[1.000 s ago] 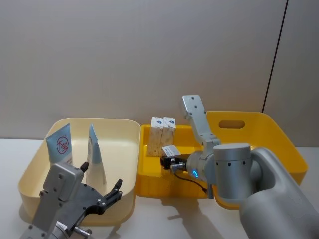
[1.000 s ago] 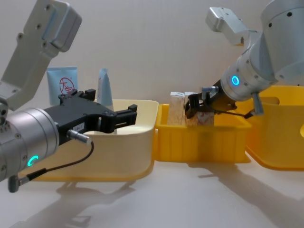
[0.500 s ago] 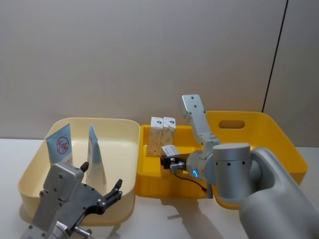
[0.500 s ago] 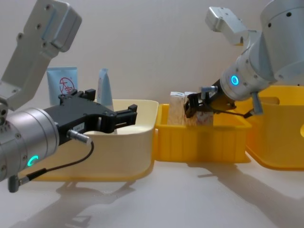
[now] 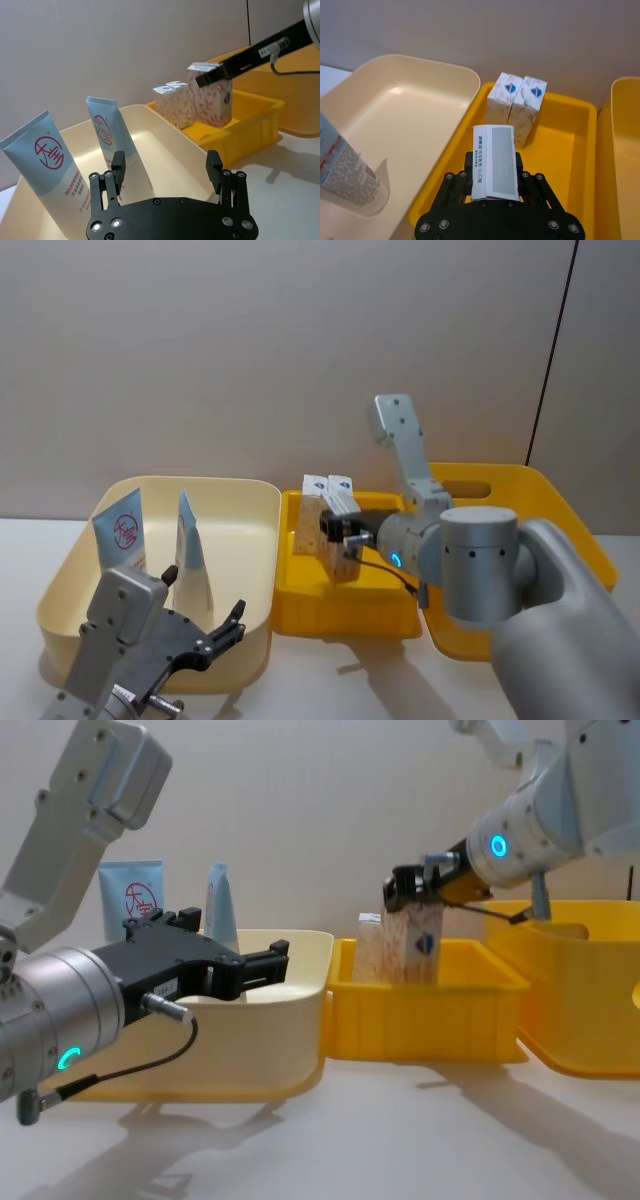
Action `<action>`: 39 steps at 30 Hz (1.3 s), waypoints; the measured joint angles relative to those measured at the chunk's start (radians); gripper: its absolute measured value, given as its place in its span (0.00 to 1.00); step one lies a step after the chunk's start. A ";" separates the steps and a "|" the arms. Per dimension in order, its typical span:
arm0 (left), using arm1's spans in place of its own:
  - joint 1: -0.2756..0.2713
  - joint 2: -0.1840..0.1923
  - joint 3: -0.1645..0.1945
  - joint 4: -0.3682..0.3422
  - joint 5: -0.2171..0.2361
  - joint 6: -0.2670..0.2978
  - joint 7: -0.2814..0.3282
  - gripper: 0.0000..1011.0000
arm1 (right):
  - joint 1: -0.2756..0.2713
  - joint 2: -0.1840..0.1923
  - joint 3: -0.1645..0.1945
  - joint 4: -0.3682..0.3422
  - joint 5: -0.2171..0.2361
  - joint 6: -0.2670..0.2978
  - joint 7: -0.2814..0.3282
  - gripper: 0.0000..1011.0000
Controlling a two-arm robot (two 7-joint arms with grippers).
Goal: Bimanual collaborative sorting of washing and personal care products
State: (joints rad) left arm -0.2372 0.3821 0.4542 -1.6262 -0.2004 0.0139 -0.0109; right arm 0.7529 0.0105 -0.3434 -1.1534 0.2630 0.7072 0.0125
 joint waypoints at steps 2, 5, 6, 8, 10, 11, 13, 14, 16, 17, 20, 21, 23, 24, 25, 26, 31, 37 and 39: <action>0.000 0.000 0.000 0.000 0.000 0.000 0.000 0.99 | 0.002 0.002 0.002 -0.006 -0.001 -0.015 0.006 0.40; 0.000 0.000 0.000 0.000 0.000 0.000 0.000 0.99 | 0.004 0.006 0.006 -0.019 -0.002 -0.046 0.015 0.40; 0.000 0.000 0.000 0.000 0.000 0.000 0.000 0.99 | 0.005 0.008 0.009 -0.025 -0.003 -0.060 0.019 0.40; 0.000 0.000 0.000 0.000 0.000 0.000 0.000 0.99 | 0.006 0.011 0.013 -0.036 -0.004 -0.081 0.024 0.40; 0.000 0.000 0.000 0.000 0.000 0.000 0.000 0.99 | 0.007 0.013 0.015 -0.044 -0.006 -0.098 0.028 0.40; 0.000 0.000 0.000 0.000 0.000 0.000 0.000 0.99 | 0.007 0.015 0.017 -0.047 -0.006 -0.103 0.029 0.40; 0.000 0.000 0.000 0.000 0.000 0.000 0.000 0.99 | 0.007 0.018 0.022 -0.057 -0.009 -0.128 0.032 0.40; 0.000 0.000 0.000 0.000 0.000 0.000 0.000 0.99 | 0.008 0.022 0.025 -0.065 -0.011 -0.143 0.034 0.40; 0.000 0.000 0.000 0.000 0.000 0.000 0.000 0.99 | 0.008 0.023 0.027 -0.069 -0.012 -0.153 0.036 0.40; 0.000 0.000 0.000 0.000 0.000 0.000 0.000 0.99 | 0.008 0.026 0.030 -0.076 -0.014 -0.166 0.037 0.40; 0.000 0.000 0.000 0.000 0.000 0.000 0.000 0.99 | 0.008 0.033 0.040 -0.093 -0.019 -0.200 0.038 0.40; 0.000 0.000 0.000 0.000 0.000 0.000 0.000 0.99 | 0.008 0.038 0.046 -0.099 -0.022 -0.217 0.038 0.40; 0.000 0.000 0.000 0.000 0.000 0.000 0.000 0.99 | 0.008 0.042 0.051 -0.106 -0.025 -0.234 0.038 0.40; 0.000 0.000 0.000 0.000 0.000 0.000 0.000 0.99 | 0.008 0.046 0.057 -0.114 -0.028 -0.250 0.038 0.40; 0.000 0.000 0.000 0.000 0.000 0.000 0.000 0.99 | 0.008 0.049 0.060 -0.117 -0.031 -0.261 0.037 0.40; 0.000 0.000 0.000 0.000 0.000 0.000 0.000 0.99 | 0.008 0.052 0.063 -0.121 -0.033 -0.269 0.036 0.40; 0.000 0.000 0.000 0.000 0.000 0.000 0.000 0.99 | 0.011 0.074 0.090 -0.137 -0.047 -0.330 0.027 0.40; 0.000 0.000 0.000 0.000 0.000 0.000 0.000 0.99 | 0.017 0.111 0.127 -0.136 -0.068 -0.395 0.013 0.40; 0.000 0.000 0.000 0.000 0.000 0.000 0.000 0.99 | 0.019 0.121 0.136 -0.131 -0.074 -0.407 0.009 0.40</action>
State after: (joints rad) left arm -0.2372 0.3821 0.4542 -1.6262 -0.2004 0.0139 -0.0109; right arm 0.7717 0.1313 -0.2074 -1.2848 0.1893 0.3001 0.0220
